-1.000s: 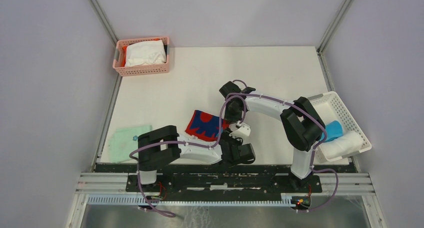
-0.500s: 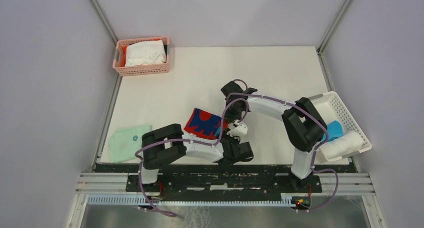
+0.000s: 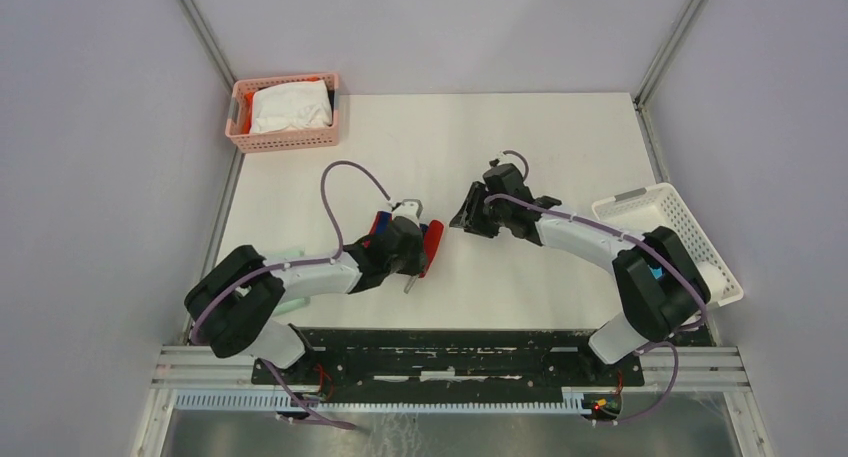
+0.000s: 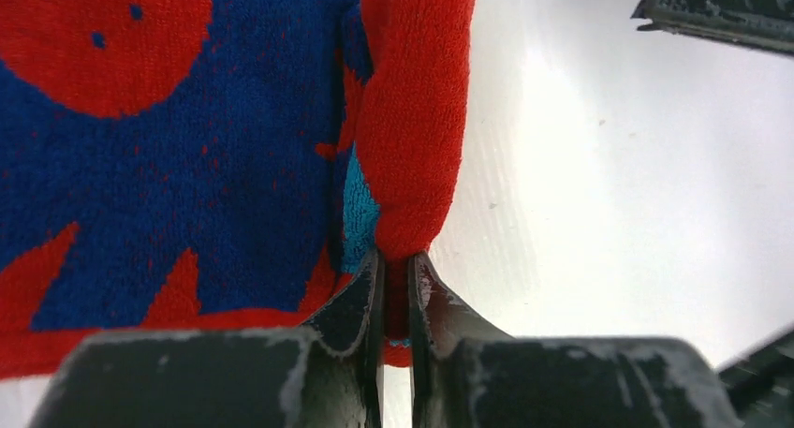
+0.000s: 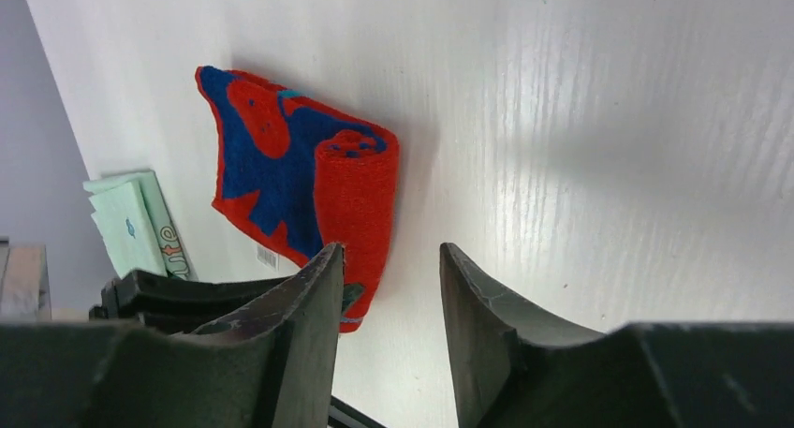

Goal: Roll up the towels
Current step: Roll the towel at the center of the board.

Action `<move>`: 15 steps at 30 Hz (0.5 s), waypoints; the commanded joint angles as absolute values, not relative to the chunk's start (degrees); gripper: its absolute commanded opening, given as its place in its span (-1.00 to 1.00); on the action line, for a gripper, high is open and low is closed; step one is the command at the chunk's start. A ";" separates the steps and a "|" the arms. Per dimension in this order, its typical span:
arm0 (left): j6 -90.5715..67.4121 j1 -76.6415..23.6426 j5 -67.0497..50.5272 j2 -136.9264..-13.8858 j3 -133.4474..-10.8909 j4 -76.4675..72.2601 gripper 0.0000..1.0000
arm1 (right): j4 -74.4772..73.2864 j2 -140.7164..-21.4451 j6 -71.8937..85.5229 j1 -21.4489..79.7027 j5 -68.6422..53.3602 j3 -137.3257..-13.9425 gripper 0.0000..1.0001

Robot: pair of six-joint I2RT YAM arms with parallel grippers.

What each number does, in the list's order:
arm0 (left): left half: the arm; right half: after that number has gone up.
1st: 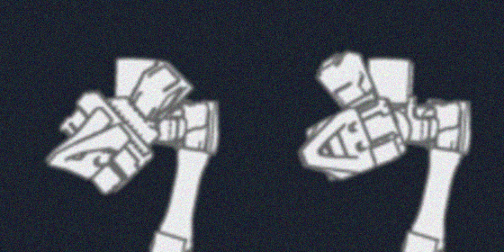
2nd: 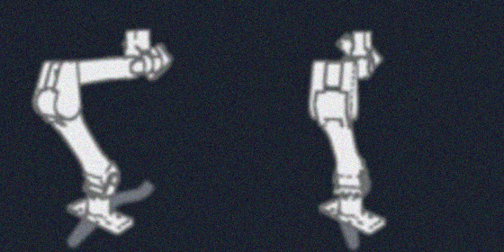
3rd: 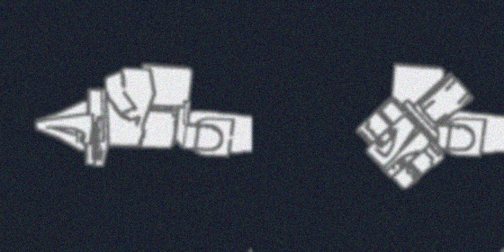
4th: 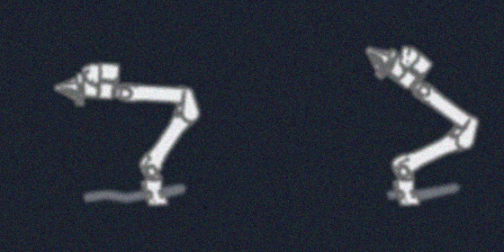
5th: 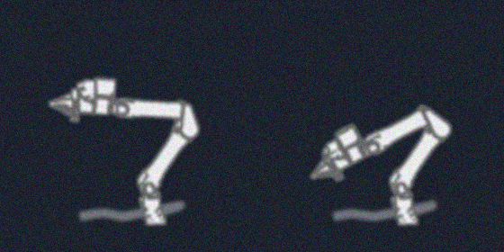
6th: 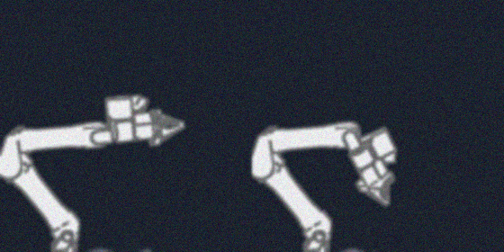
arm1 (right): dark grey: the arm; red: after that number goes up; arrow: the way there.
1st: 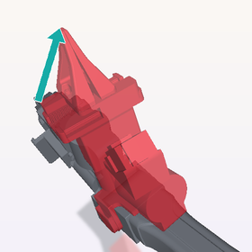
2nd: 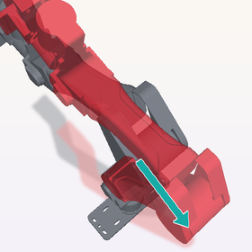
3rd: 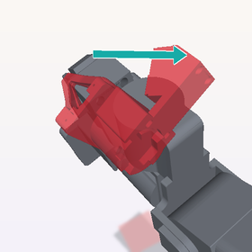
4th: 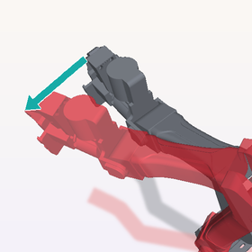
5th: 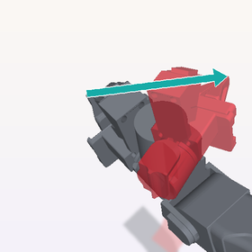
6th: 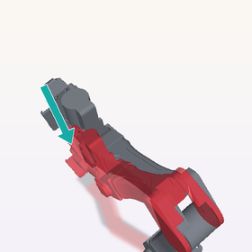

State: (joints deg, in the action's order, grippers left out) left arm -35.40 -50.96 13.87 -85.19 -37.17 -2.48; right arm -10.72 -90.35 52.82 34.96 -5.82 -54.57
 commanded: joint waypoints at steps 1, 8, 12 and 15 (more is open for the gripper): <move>-42.10 -43.19 -11.33 -83.89 -32.10 -14.15 -0.87 | 2.81 -88.92 55.08 33.93 -9.87 -50.34 0.04; -55.24 -32.84 -25.36 -87.58 -24.22 -29.10 -0.87 | 17.80 -95.45 59.22 33.93 -16.96 -45.99 0.23; -58.74 -30.30 -27.21 -89.40 -21.97 -32.08 -0.87 | 22.91 -100.65 61.17 33.93 -19.71 -46.25 0.24; -61.17 -28.98 -27.86 -89.99 -20.23 -34.25 -0.87 | 26.84 -104.71 62.52 33.99 -22.30 -46.95 0.24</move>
